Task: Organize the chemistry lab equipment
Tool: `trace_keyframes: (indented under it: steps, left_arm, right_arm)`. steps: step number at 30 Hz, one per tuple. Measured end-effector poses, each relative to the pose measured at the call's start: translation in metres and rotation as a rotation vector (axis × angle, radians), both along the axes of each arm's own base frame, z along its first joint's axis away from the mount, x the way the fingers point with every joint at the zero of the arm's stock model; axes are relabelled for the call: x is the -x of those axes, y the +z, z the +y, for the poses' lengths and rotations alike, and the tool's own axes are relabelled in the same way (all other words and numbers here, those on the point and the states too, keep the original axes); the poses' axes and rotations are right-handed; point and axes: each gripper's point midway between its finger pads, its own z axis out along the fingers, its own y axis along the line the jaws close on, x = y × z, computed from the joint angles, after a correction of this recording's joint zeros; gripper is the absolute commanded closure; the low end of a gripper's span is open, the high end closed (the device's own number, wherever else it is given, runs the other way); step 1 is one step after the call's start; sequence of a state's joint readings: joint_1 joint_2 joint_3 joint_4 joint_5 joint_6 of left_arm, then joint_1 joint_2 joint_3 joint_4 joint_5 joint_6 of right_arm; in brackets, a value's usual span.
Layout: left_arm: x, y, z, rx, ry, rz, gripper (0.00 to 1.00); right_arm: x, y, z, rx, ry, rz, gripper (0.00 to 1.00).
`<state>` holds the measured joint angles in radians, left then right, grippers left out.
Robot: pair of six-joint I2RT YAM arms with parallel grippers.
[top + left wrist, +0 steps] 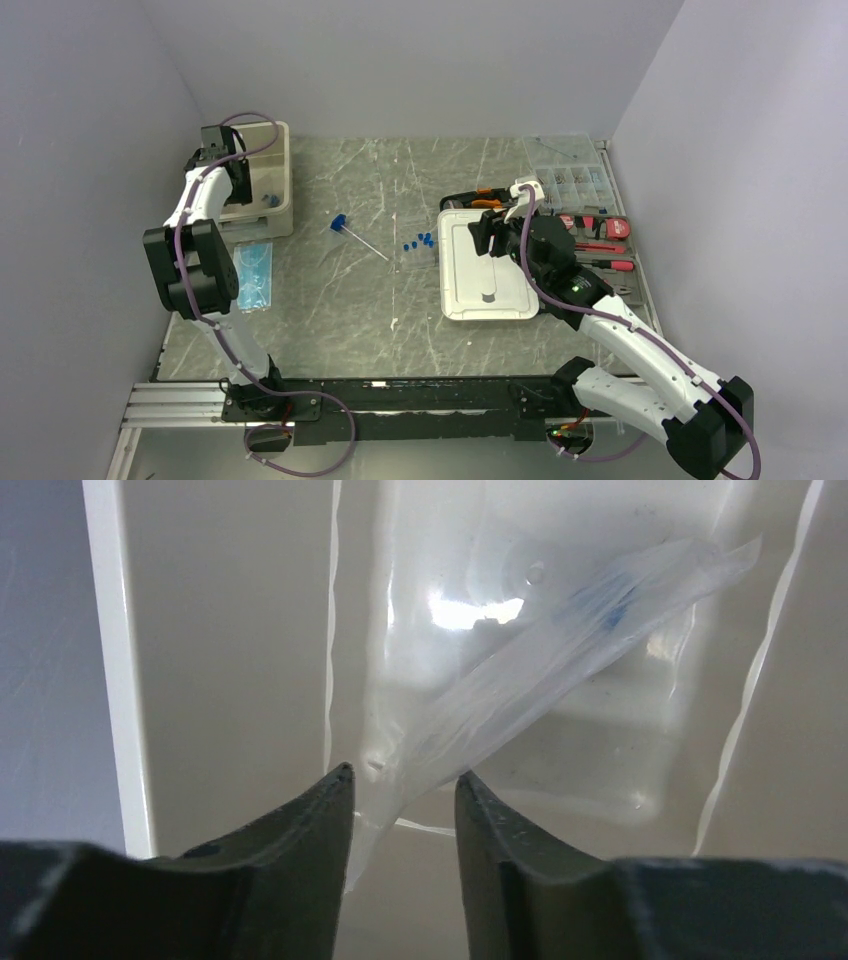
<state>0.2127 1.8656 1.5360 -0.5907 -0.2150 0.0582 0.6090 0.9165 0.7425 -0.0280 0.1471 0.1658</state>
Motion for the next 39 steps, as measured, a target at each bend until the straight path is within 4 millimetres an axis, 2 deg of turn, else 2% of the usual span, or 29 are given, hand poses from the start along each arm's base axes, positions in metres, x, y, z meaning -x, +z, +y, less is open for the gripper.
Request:
trace_keyframes:
  steps: [3,6,8,10,13,15,17,18,19,21,22,26,29,33,39]
  left_arm:
    - [0.0,0.0,-0.001,-0.001,0.0,0.0,0.32]
    - [0.001,0.009,-0.002,-0.012,0.007,-0.03,0.23]
    - [0.007,0.023,-0.009,-0.026,0.0,-0.074,0.19]
    - [0.013,0.045,-0.019,-0.042,-0.021,-0.136,0.14]
    - [0.018,0.091,-0.048,-0.067,-0.082,-0.278,0.05]
    - [0.019,0.121,-0.08,-0.081,-0.157,-0.379,0.05]
    - [0.021,0.137,-0.12,-0.056,-0.254,-0.449,0.05]
    - [0.022,0.138,-0.141,-0.026,-0.31,-0.467,0.05]
    - [0.023,0.134,-0.158,0.007,-0.355,-0.473,0.05]
    - [0.029,0.112,-0.183,0.083,-0.423,-0.436,0.05]
    - [0.032,0.1,-0.188,0.104,-0.437,-0.409,0.05]
    - [0.054,0.033,-0.209,0.156,-0.496,-0.228,0.05]
    - [0.072,-0.002,-0.225,0.173,-0.547,-0.104,0.05]
    - [0.08,-0.031,-0.241,0.187,-0.586,0.005,0.05]
    - [0.082,-0.061,-0.24,0.178,-0.574,0.119,0.05]
  right_arm:
    - [0.0,0.0,0.0,0.0,0.0,0.001,0.39]
    - [0.0,0.0,0.0,0.0,0.0,0.001,0.38]
    - [0.0,0.0,0.0,0.0,0.0,0.001,0.38]
    - [0.0,0.0,0.0,0.0,0.0,0.001,0.38]
    - [0.0,-0.001,0.0,0.002,0.0,0.004,0.38]
    - [-0.001,-0.003,0.001,0.004,0.0,0.007,0.38]
    - [-0.001,-0.003,0.001,0.005,0.0,0.007,0.38]
    - [-0.001,-0.003,0.001,0.005,0.0,0.007,0.37]
    - [-0.001,-0.003,0.001,0.005,0.0,0.007,0.37]
    - [-0.001,-0.003,0.001,0.005,0.0,0.008,0.37]
    - [-0.001,-0.003,0.001,0.005,0.0,0.008,0.37]
    - [-0.001,-0.003,0.001,0.005,0.0,0.007,0.37]
    - [-0.001,-0.003,0.001,0.005,0.0,0.007,0.37]
    - [-0.001,-0.003,0.0,0.004,-0.002,0.006,0.37]
    - [-0.001,-0.002,0.0,0.004,-0.003,0.005,0.37]
